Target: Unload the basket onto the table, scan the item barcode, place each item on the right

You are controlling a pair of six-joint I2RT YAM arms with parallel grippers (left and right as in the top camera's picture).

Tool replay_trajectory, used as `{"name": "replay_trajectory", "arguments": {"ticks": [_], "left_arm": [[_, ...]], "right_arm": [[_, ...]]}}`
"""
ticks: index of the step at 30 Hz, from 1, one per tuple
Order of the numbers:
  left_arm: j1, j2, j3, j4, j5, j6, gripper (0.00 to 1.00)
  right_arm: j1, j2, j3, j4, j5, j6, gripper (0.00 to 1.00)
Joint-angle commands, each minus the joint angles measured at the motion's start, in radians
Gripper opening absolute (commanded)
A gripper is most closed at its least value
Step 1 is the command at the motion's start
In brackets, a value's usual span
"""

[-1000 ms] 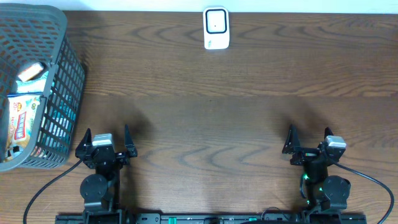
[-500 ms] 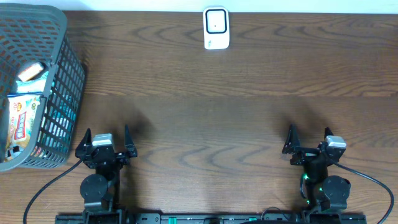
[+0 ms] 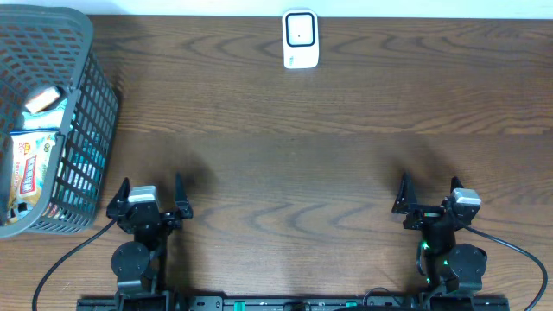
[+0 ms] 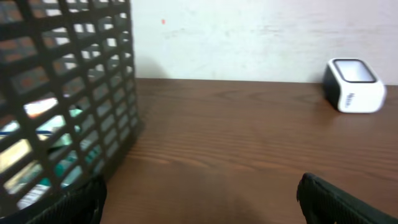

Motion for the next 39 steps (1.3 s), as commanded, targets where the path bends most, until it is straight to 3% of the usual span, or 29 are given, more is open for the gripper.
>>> {"name": "replay_trajectory", "arguments": {"ticks": [1,14,19,24,28,34,39], "left_arm": [[0.004,-0.006,0.002,-0.042,0.070,-0.039,0.98],[0.004,-0.005,0.189,-0.219,0.106,-0.135,0.98],[0.004,-0.005,0.228,-0.229,0.331,-0.134,0.98],[0.004,-0.005,0.229,-0.232,0.346,-0.210,0.98],[0.004,0.007,0.258,-0.341,0.339,-0.209,0.98],[0.004,0.145,0.335,-0.384,0.327,-0.210,0.98],[0.004,0.370,0.516,-0.393,0.321,-0.210,0.98]], "right_arm": [[0.011,-0.005,-0.002,-0.004,0.008,-0.007,0.99],[0.011,-0.005,-0.002,-0.004,0.008,-0.007,0.99],[0.011,-0.005,-0.002,-0.004,0.008,-0.007,0.99],[0.011,-0.005,-0.002,-0.004,0.008,-0.007,0.99],[0.011,-0.005,-0.002,-0.004,0.008,-0.007,0.99],[0.011,-0.005,-0.002,-0.004,0.008,-0.007,0.99],[0.011,-0.005,-0.002,-0.004,0.008,-0.007,0.99]]}}
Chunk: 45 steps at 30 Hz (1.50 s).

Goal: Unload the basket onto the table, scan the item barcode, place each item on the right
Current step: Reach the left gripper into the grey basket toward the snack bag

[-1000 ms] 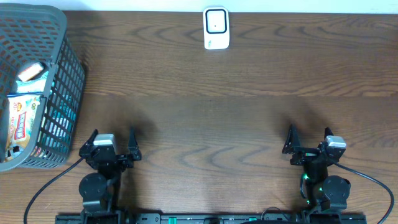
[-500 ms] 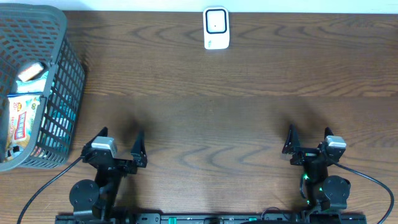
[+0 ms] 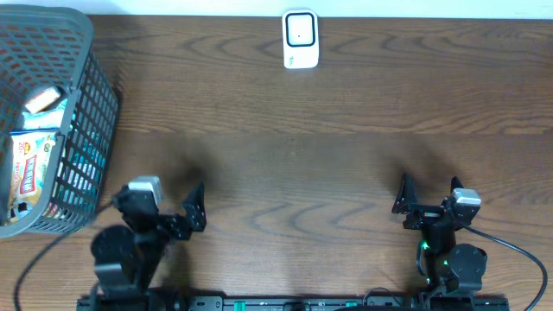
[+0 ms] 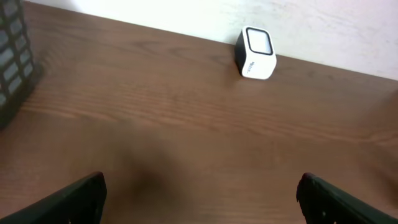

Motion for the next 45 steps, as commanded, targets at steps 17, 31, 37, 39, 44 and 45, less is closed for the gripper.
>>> {"name": "replay_trajectory", "arguments": {"ticks": [17,31,37,39,44,45], "left_arm": [[0.003,0.617,0.821,-0.206,0.121,0.046,0.98],[0.171,0.921,1.159,-0.242,-0.739,-0.433,0.98],[0.393,0.999,1.159,-0.289,-0.737,-0.739,0.98],[0.454,1.035,1.158,-0.306,-0.722,-0.792,0.98],[0.512,1.121,1.155,-0.324,-0.592,-0.788,0.98],[0.515,1.148,1.155,-0.329,-0.599,-0.786,0.98]], "right_arm": [[0.011,-0.005,-0.002,-0.003,0.008,-0.007,0.99],[0.011,-0.005,-0.002,-0.003,0.008,-0.007,0.99],[0.011,-0.005,-0.002,-0.003,0.008,-0.007,0.99],[0.011,-0.005,-0.002,-0.003,0.008,-0.007,0.99],[0.011,-0.005,-0.002,-0.003,0.008,-0.007,0.99],[0.011,-0.005,-0.002,-0.003,0.008,-0.007,0.99]]}}
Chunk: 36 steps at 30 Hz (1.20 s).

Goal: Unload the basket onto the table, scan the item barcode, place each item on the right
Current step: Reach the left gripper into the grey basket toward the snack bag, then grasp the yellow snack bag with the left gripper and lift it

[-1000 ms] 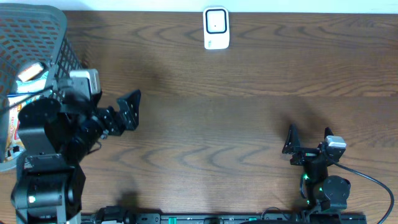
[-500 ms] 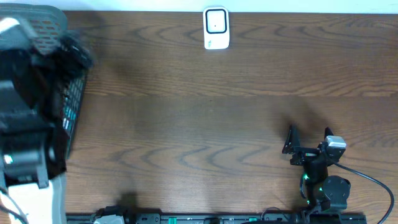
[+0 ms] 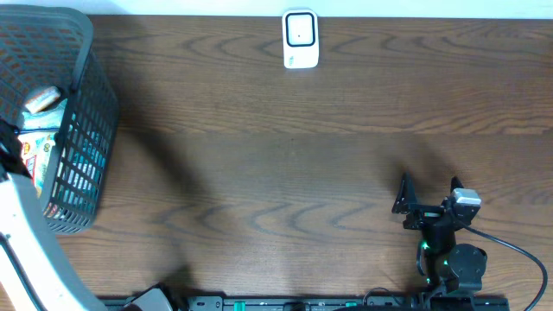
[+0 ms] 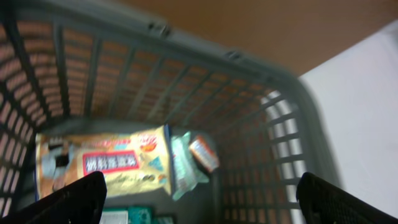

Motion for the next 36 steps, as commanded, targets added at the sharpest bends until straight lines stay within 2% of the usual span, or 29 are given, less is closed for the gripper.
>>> {"name": "replay_trajectory", "arguments": {"ticks": [1,4,9,11,14,25,29,30,31,32,34,36], "left_arm": [[0.007,0.065,0.013,-0.013,0.040,-0.048,0.98],[0.014,0.140,0.013,-0.039,0.026,-0.090,0.98],[0.053,0.281,0.013,-0.172,0.042,-0.520,0.98],[0.075,0.334,0.013,-0.185,0.088,-0.617,0.98],[0.099,0.409,0.013,-0.171,0.158,-0.621,0.98],[0.109,0.640,0.013,-0.134,0.221,-0.632,0.99],[0.113,0.681,0.011,-0.133,0.187,-0.633,0.97],[0.115,0.687,0.011,-0.133,0.162,-0.632,0.93],[0.117,0.692,0.011,-0.134,0.132,-0.632,0.84],[0.119,0.694,0.011,-0.137,0.094,-0.623,0.71],[0.121,0.694,0.011,-0.135,0.033,-0.557,0.37],[0.121,0.694,0.011,-0.121,0.012,-0.473,0.11]], "right_arm": [[0.011,-0.005,-0.002,-0.004,0.008,-0.007,0.99],[0.011,-0.005,-0.002,-0.004,0.008,-0.007,0.99],[0.011,-0.005,-0.002,-0.004,0.008,-0.007,0.99],[0.011,-0.005,-0.002,-0.004,0.008,-0.007,1.00],[0.011,-0.005,-0.002,-0.004,0.008,-0.007,0.99],[0.011,-0.005,-0.002,-0.004,0.008,-0.007,0.99],[0.011,-0.005,-0.002,-0.004,0.008,-0.007,0.99],[0.011,-0.005,-0.002,-0.004,0.008,-0.007,0.99],[0.011,-0.005,-0.002,-0.004,0.008,-0.007,0.99],[0.011,-0.005,-0.002,-0.004,0.008,-0.007,0.99],[0.011,-0.005,-0.002,-0.004,0.008,-0.007,0.99],[0.011,-0.005,-0.002,-0.004,0.008,-0.007,0.99]]}}
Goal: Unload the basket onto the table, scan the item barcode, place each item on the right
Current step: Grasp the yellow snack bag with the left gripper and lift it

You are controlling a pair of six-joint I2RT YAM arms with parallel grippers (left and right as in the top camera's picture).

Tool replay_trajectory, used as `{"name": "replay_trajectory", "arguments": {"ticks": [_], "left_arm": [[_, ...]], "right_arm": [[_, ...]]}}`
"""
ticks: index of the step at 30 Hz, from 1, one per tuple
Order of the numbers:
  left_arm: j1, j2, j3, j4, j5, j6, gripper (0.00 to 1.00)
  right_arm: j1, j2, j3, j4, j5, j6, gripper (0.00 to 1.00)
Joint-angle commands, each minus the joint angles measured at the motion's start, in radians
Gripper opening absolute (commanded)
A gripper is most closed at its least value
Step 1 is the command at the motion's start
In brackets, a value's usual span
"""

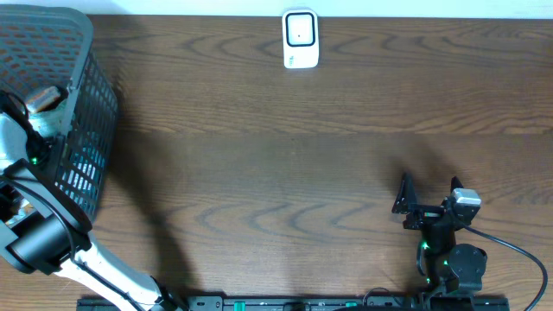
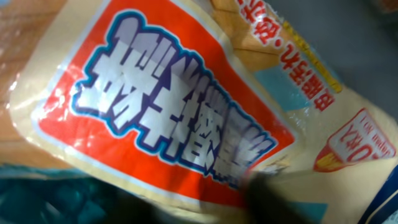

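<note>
A yellow snack bag point(image 2: 186, 112) with a red label and white lettering fills the left wrist view, lying inside the grey basket point(image 1: 91, 95). My left gripper point(image 2: 214, 199) is deep in the basket, its two dark blurred fingers point(image 2: 277, 193) close together with the bag's lower edge between them. Overhead, the left arm point(image 1: 34, 233) reaches over the basket's near rim and hides the bag. The white barcode scanner point(image 1: 301, 39) stands at the table's far edge. My right gripper point(image 1: 429, 194) rests open at the near right, holding nothing.
The basket stands at the table's left edge and holds other packets, among them a small silver-and-orange one point(image 1: 43, 98) and something teal point(image 2: 37, 193). Brown wood tabletop point(image 1: 285, 164) stretches between the basket, the scanner and the right arm.
My left gripper was open above the basket, looking down at the packets. It is now down inside, right against the snack bag, with its fingers drawn closer together. The right arm is unchanged.
Both arms first rested at the near edge with grippers open. The left wrist then faced the scanner. Later the left arm was over the basket, looking down into it. Now its gripper is in the basket on the snack bag.
</note>
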Motion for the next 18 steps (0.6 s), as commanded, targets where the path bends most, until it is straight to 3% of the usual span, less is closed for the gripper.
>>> {"name": "replay_trajectory", "arguments": {"ticks": [1,9,18], "left_arm": [[0.010,0.022,0.009,0.008,-0.104,0.164,0.07],[0.009,-0.111,0.039,0.015,-0.088,0.348,0.07],[0.009,-0.535,0.062,0.029,-0.024,0.380,0.07]], "right_arm": [[0.011,-0.005,-0.002,-0.003,0.008,-0.007,0.99],[0.011,-0.005,-0.002,-0.003,0.008,-0.007,0.99],[0.011,-0.005,-0.002,-0.003,0.008,-0.007,0.99]]}}
